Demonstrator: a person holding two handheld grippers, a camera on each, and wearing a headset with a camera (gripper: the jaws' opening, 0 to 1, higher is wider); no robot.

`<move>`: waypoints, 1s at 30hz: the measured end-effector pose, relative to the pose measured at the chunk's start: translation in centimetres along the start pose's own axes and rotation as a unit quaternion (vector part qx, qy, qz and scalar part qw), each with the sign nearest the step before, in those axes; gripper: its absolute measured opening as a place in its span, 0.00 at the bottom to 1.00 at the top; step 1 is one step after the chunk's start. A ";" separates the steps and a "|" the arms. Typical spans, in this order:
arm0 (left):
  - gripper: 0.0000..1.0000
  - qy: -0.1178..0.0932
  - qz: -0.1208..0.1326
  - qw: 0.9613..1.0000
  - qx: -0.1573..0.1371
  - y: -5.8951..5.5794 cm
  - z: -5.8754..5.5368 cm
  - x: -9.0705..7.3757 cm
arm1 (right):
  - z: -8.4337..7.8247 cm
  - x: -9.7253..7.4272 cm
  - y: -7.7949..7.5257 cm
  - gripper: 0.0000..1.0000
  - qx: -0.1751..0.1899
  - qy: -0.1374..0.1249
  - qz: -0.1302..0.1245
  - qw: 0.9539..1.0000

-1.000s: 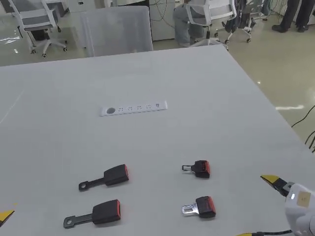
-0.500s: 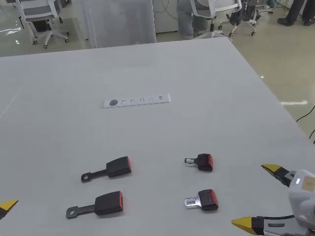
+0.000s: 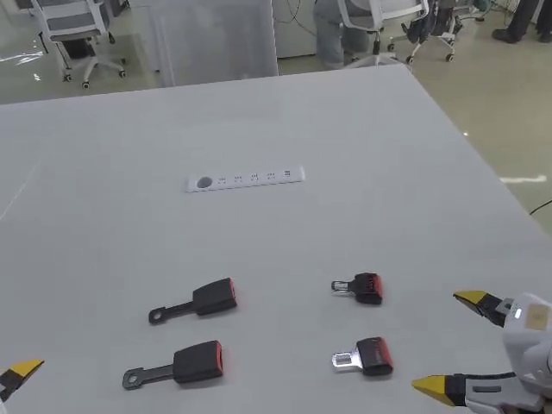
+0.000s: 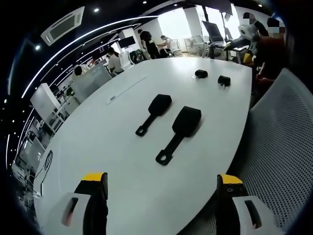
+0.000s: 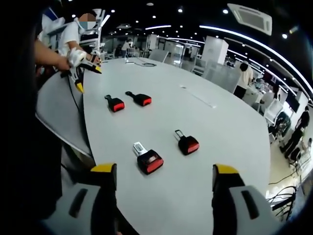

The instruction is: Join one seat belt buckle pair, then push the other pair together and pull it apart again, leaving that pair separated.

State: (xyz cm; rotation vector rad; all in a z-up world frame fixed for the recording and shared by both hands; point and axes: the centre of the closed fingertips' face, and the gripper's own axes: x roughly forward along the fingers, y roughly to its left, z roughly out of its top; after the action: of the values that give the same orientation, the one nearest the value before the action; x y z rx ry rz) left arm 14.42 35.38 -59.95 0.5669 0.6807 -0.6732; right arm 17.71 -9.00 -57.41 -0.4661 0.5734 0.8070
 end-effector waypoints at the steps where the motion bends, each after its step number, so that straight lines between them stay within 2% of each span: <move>1: 0.92 0.001 -0.005 1.000 -0.001 -0.2 0.2 0.3 | 0.1 0.2 0.1 0.81 -0.005 0.001 0.003 1.000; 5: 0.92 0.012 -0.022 0.999 0.024 -0.7 0.5 1.3 | 0.3 1.0 0.2 0.81 -0.026 0.006 0.012 1.000; 8: 0.92 0.016 -0.028 0.999 0.042 -0.5 0.7 2.1 | 0.7 1.5 0.1 0.80 -0.032 0.009 0.017 0.999; 10: 0.92 0.011 -0.038 0.998 0.053 -0.4 1.2 2.8 | 0.6 1.9 0.1 0.78 -0.035 0.016 0.023 0.999; 13: 0.91 0.010 -0.045 0.997 0.061 0.0 1.8 3.6 | 0.7 2.5 0.2 0.75 -0.048 0.024 0.033 0.998; 17: 0.83 0.009 -0.066 0.996 0.065 0.1 2.7 4.9 | 0.7 3.2 0.5 0.72 -0.062 0.030 0.051 0.996; 22: 0.77 0.017 -0.098 0.991 0.092 -0.7 3.8 6.7 | 0.5 4.4 1.3 0.67 -0.080 0.046 0.079 0.993; 26: 0.72 0.025 -0.115 0.988 0.102 -1.0 4.4 8.1 | 0.4 5.2 1.9 0.62 -0.102 0.054 0.098 0.988; 30: 0.67 0.036 -0.138 0.983 0.119 -1.6 4.6 9.5 | -0.1 6.1 2.5 0.56 -0.118 0.065 0.121 0.983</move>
State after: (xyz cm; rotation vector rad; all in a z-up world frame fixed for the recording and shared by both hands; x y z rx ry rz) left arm 20.59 27.77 -64.28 0.7266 0.7600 -1.0057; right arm 19.14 -4.30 -61.78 -0.6787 0.6676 1.0889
